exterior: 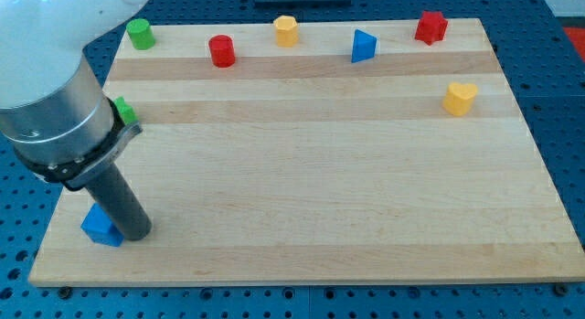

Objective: Place the red circle to the bottom center of the board

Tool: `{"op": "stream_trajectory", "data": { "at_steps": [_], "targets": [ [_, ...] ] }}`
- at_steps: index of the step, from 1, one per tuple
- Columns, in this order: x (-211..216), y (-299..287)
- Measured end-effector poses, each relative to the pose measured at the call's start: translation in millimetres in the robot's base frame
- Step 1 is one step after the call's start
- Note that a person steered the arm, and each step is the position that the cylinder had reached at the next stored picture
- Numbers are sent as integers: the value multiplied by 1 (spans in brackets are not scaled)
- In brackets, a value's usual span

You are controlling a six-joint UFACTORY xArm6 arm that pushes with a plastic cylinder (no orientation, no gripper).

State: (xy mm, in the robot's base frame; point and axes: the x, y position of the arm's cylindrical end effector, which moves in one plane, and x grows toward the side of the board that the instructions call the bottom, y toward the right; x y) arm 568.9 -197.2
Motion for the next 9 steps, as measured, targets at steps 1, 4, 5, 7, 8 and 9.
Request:
{"op": "stream_trajectory", "data": {
  "at_steps": [1, 4, 5, 7, 8, 9],
  "targets": [
    [0, -3],
    [-38, 127],
    [-105, 162],
    [-244, 165],
    [-273, 153],
    [-275, 125]
  ]
}}
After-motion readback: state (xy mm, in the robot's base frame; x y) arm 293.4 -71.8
